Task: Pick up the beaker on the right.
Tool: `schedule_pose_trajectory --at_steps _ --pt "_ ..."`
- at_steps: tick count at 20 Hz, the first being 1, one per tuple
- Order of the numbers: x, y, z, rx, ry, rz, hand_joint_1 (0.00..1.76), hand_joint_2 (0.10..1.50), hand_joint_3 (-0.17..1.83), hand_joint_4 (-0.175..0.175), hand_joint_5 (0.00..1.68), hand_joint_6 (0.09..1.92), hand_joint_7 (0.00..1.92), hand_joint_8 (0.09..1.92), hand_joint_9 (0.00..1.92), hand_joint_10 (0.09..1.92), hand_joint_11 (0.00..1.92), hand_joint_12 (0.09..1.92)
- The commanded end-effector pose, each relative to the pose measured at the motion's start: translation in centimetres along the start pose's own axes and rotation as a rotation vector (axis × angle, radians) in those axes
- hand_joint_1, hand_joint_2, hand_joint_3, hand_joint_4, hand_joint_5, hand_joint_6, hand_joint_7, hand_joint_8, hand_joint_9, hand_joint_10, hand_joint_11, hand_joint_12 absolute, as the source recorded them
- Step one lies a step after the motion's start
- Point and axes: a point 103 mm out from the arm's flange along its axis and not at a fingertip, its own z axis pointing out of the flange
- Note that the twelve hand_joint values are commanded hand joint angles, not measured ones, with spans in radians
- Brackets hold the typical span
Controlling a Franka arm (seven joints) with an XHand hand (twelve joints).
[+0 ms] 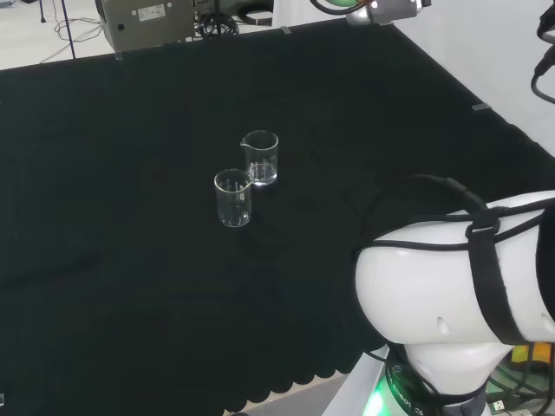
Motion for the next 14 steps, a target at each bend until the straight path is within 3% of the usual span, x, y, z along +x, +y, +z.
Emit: schedule_pose_trajectory --at_steps 1,9,14 --pt "-1.2 0.9 0.4 0.022 -0.003 0.048 0.03 1.31 0.29 0.001 0.23 0.09 0.0 0.35 0.36 0.09 0.0 1.25" --pt "-3.6 3.5 2.8 0.037 0.025 0.087 0.06 1.31 0.26 0.001 0.23 0.09 0.0 0.34 0.35 0.09 0.0 1.25" --pt "-6.1 5.9 5.5 0.046 0.101 0.077 0.12 1.29 0.22 0.0 0.23 0.09 0.0 0.37 0.37 0.09 0.0 1.26"
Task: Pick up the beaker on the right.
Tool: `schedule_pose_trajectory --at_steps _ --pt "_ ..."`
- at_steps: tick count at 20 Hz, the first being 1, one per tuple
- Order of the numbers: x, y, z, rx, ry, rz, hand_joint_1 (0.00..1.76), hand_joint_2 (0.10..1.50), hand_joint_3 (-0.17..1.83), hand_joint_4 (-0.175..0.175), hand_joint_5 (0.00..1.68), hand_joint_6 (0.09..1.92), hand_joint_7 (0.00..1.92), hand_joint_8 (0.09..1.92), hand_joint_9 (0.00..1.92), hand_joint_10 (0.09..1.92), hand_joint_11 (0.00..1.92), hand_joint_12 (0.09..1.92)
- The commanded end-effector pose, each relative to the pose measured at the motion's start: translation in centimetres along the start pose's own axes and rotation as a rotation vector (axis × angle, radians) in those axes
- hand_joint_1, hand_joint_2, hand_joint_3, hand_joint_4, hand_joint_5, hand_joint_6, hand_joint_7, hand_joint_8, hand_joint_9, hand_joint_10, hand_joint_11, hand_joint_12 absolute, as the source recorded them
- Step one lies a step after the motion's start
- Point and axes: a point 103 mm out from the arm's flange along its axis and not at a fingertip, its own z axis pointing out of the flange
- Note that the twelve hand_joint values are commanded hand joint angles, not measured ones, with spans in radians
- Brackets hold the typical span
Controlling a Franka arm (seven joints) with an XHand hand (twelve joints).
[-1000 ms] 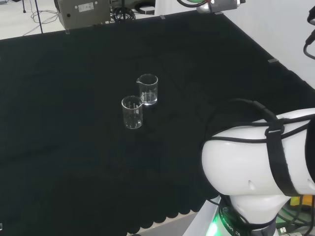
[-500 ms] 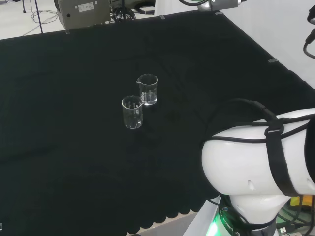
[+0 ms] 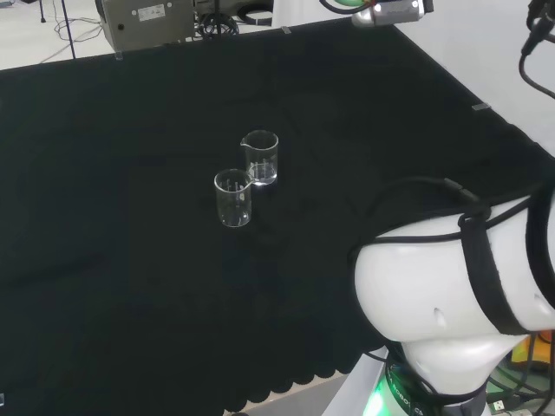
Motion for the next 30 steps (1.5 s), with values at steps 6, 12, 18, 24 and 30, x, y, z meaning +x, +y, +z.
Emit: schedule_pose_trajectory --at_steps 6,12,18,24,30 --pt "-5.1 6.9 6.5 0.004 0.167 -0.003 0.24 1.24 0.19 -0.004 0.21 0.09 0.0 0.4 0.39 0.09 0.0 1.27" --pt "-4.2 9.8 11.8 0.073 0.265 -0.04 0.31 1.18 0.16 -0.009 0.21 0.09 0.0 0.42 0.39 0.09 0.0 1.26" --pt "-2.7 11.9 16.6 0.129 0.317 -0.055 0.5 1.02 0.1 -0.018 0.22 0.09 0.06 0.46 0.43 0.09 0.0 1.24" --pt "-1.0 12.8 20.7 0.166 0.334 -0.101 0.66 0.93 0.08 -0.028 0.23 0.09 0.1 0.54 0.41 0.23 0.0 1.26" --pt "-0.6 13.3 23.8 0.187 0.401 -0.131 0.78 0.83 0.14 -0.046 0.31 0.09 0.17 0.64 0.26 0.66 0.0 1.27"
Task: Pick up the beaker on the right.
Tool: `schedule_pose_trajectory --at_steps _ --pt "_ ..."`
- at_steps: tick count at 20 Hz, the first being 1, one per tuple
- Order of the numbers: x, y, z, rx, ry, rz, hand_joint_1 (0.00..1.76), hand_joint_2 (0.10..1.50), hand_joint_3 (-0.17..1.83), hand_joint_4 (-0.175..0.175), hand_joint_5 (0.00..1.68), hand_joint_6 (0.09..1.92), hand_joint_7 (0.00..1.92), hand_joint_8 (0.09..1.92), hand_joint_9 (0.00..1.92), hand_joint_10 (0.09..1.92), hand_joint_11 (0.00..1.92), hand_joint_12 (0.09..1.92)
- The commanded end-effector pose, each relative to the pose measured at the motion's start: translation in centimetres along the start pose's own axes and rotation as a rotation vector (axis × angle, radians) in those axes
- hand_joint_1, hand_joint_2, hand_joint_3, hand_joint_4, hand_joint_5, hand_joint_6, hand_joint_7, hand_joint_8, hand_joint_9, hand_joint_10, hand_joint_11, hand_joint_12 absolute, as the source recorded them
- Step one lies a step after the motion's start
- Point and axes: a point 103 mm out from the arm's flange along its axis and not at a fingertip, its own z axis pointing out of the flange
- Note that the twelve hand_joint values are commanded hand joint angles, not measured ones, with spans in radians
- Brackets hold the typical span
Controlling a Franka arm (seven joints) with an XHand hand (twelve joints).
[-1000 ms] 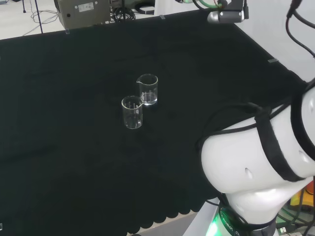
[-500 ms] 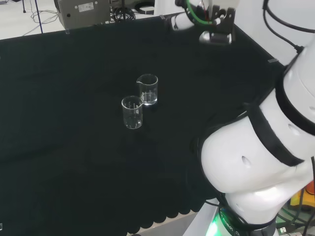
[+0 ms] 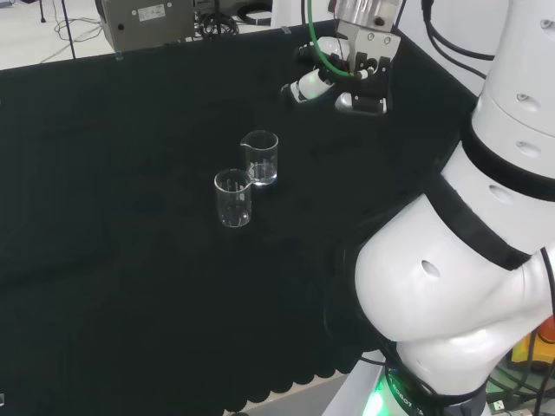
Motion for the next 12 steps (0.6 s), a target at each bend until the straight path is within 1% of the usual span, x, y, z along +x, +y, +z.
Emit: schedule_pose_trajectory --at_steps 1,4,9,12 --pt "0.2 3.3 4.2 -0.027 0.125 -0.094 0.79 0.83 0.14 -0.047 0.32 0.09 0.17 0.64 0.25 0.67 0.0 1.27" --pt "-0.3 3.8 5.4 -0.041 0.149 -0.122 0.83 0.79 0.17 -0.048 0.35 0.09 0.19 0.66 0.27 0.68 0.0 1.28" --pt "-1.3 4.6 6.7 -0.03 0.197 -0.127 0.89 0.62 0.48 -0.052 0.42 0.09 0.23 0.69 0.33 0.68 0.0 1.35" --pt "-2.1 5.1 7.3 -0.026 0.224 -0.129 0.91 0.59 0.54 -0.052 0.42 0.09 0.23 0.7 0.34 0.68 0.0 1.38"
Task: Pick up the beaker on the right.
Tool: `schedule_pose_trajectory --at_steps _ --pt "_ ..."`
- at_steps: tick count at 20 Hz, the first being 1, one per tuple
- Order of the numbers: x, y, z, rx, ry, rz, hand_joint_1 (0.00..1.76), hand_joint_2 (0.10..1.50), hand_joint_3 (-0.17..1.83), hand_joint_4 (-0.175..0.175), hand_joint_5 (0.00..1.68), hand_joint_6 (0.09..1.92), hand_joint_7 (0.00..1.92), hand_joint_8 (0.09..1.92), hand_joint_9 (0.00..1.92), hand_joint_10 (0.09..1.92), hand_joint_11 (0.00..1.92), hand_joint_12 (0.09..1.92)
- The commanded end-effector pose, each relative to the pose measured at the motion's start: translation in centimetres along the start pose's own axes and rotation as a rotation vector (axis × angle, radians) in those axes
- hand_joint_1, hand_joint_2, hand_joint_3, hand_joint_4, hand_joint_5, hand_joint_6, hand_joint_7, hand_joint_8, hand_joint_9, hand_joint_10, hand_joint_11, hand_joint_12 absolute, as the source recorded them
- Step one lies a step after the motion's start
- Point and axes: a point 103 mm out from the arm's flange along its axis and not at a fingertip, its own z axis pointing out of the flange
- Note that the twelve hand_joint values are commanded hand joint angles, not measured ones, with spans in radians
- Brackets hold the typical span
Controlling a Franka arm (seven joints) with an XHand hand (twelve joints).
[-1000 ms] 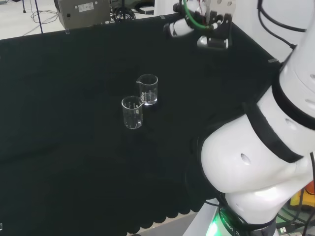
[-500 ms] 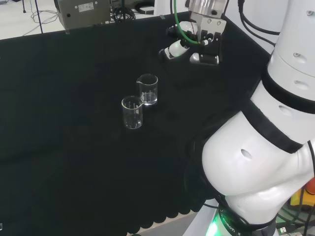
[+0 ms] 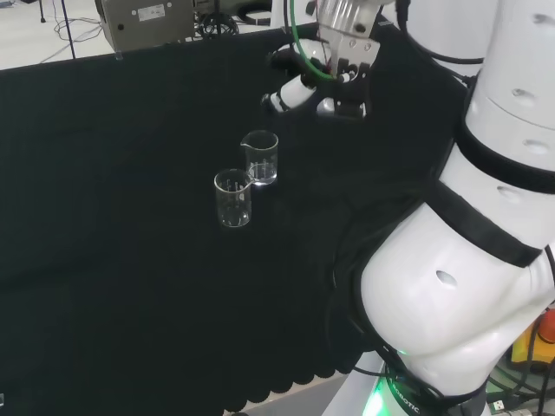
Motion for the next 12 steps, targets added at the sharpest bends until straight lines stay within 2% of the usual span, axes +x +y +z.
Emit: schedule_pose_trajectory --at_steps 1,7,12 --pt "-5.7 2.3 5.2 -0.022 0.174 0.001 0.91 0.58 0.55 -0.052 0.42 0.09 0.23 0.7 0.34 0.68 0.0 1.38" --pt "-7.1 2.5 6.8 -0.008 0.232 -0.024 0.92 0.56 0.59 -0.048 0.41 0.09 0.22 0.7 0.35 0.69 0.0 1.39" --pt "-7.6 2.8 8.1 0.014 0.274 -0.077 0.91 0.53 0.63 -0.046 0.39 0.09 0.18 0.69 0.31 0.69 0.0 1.4"
